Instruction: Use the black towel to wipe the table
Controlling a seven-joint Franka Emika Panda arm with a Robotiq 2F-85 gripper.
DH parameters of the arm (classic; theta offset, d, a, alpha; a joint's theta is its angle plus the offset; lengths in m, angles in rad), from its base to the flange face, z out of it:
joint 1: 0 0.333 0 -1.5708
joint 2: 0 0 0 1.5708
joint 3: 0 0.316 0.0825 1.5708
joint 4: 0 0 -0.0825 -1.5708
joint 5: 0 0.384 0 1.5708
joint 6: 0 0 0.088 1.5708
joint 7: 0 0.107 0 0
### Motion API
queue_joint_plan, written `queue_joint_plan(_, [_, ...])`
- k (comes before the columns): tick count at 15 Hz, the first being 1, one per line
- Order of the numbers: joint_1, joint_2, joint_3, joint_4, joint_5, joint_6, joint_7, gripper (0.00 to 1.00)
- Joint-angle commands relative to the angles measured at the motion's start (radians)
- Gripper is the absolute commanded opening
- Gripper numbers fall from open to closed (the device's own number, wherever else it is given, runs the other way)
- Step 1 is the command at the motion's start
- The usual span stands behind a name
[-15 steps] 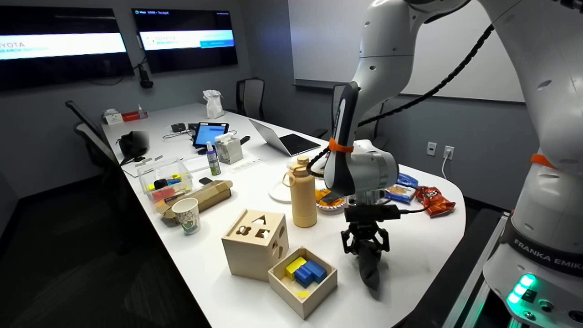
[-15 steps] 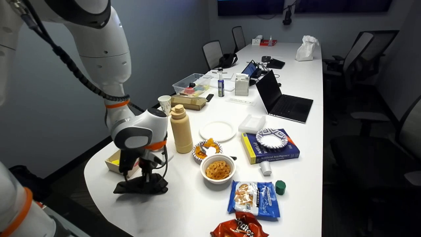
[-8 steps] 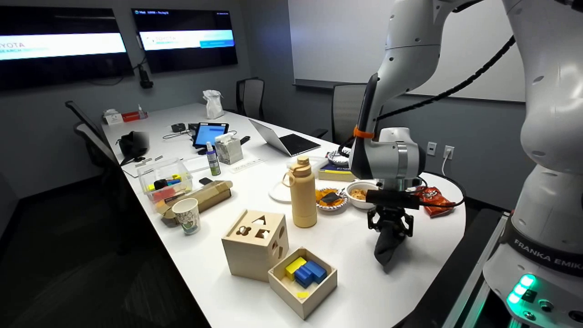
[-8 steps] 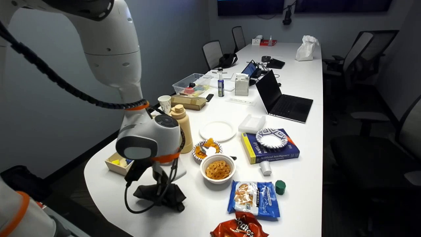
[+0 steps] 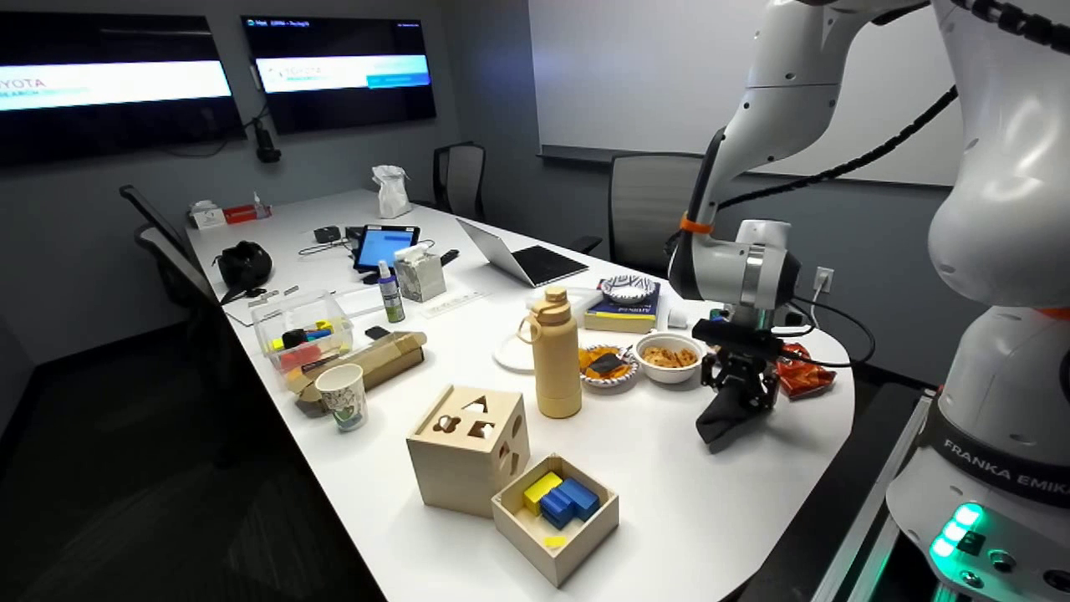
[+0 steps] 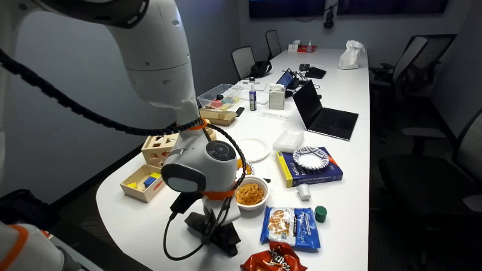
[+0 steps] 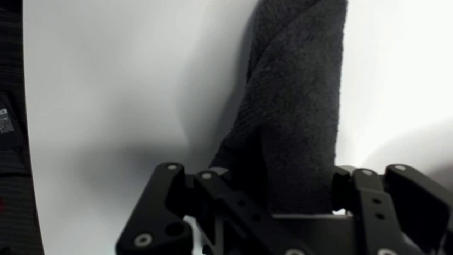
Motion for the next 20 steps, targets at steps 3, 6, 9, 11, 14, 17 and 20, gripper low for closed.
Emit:
queue_joint_plan(3, [-0.094,0.007,0.061,-0.011,0.096,0.068,-0.019,0.05])
queue_joint_plan(6, [-0.121,-0.001,0.104,-0.017,0.119,0.097,-0.031,0.44])
queue_joint_plan(9, [-0.168,-0.026,0.178,-0.048,0.140,0.146,-0.058,0.65])
queue_joint_plan(11, [-0.204,-0.049,0.228,-0.081,0.155,0.175,-0.066,0.81])
queue_joint_plan(14, [-0.277,-0.104,0.317,-0.145,0.186,0.221,-0.064,0.99])
queue_joint_plan(17, [-0.353,-0.195,0.417,-0.221,0.213,0.248,-0.055,1.00])
queue_joint_plan(20, [-0.286,-0.181,0.400,-0.149,0.381,0.244,-0.213,1.00])
